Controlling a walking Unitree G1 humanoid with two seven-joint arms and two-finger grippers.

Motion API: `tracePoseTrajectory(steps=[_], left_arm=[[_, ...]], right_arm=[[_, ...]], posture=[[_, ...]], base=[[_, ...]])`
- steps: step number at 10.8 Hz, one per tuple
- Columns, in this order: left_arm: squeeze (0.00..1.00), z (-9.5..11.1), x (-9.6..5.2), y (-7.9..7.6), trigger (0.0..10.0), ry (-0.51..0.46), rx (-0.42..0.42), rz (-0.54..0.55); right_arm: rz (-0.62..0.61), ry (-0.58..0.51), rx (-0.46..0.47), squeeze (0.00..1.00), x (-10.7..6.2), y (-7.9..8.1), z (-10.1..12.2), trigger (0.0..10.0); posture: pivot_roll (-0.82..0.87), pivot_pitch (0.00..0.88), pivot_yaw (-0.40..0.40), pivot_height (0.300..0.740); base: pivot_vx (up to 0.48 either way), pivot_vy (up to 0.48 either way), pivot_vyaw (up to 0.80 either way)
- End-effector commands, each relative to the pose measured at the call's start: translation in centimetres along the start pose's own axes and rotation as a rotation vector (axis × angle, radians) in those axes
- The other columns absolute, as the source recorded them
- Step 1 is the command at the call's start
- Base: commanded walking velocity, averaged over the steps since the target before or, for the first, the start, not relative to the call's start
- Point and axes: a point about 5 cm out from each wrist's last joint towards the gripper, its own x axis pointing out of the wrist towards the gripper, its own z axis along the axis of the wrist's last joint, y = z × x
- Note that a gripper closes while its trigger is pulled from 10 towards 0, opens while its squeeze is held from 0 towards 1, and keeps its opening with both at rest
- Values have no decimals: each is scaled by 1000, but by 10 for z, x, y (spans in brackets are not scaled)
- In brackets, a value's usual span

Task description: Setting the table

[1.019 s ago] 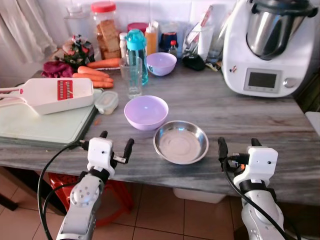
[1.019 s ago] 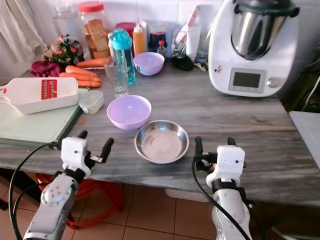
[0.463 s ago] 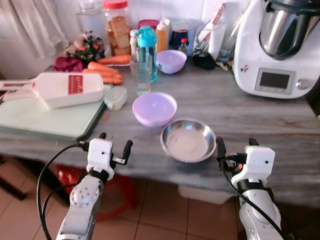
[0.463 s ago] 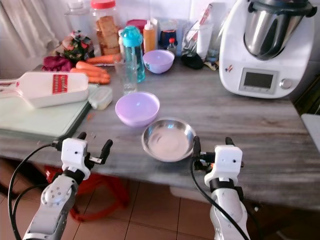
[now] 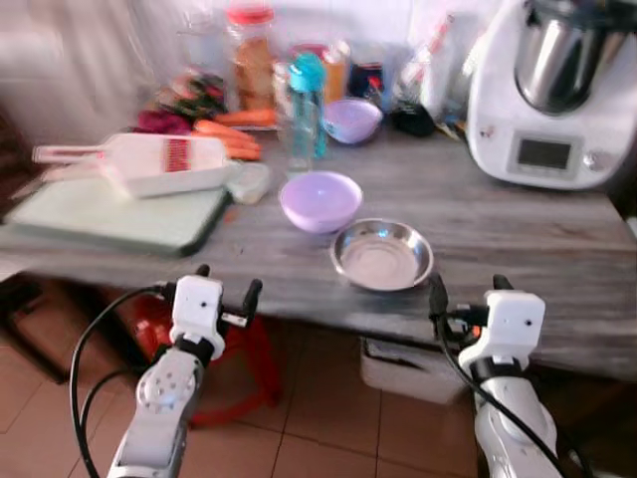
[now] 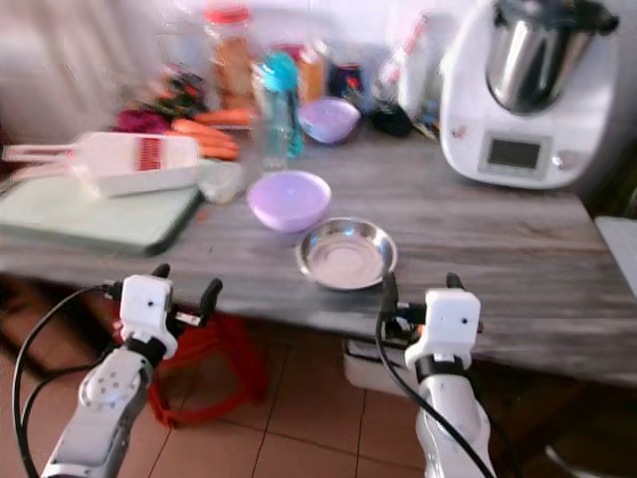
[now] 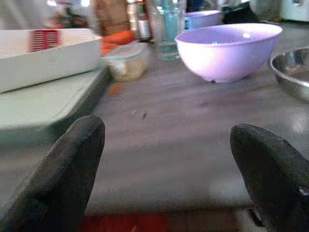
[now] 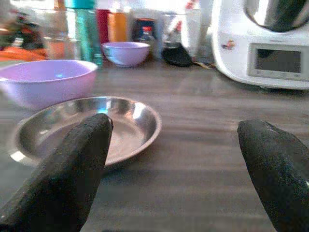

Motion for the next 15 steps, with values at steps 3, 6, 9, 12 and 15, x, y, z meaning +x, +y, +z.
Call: tracePoseTrajectory(steps=[3,6,9,12,15], left_arm=[[0,2,0,0,10000,0,8,1],[0,2,1,-1,10000,1,10,-1],[0,3,2,-2,10000,-3,12,-7],[0,5,3,-3,10000,-21,16,-24],[0,11,3,-7,10000,-62,13,-84]], right_arm=[[-7,6,2,0,-1,-1,-2,10000],[-7,6,5,0,0,0,-2,10000],[-10,5,12,0,2,1,-2,10000],[-9,6,16,0,2,2,-3,10000],[-1,3,13,0,3,4,-3,10000]], posture=[[-44,0,36,740],[-43,0,36,740],[-42,0,38,740],[-43,0,40,740],[-45,0,42,740]], base=[[-341,0,0],[-342,0,0],[-342,0,0],[-211,0,0],[0,0,0]])
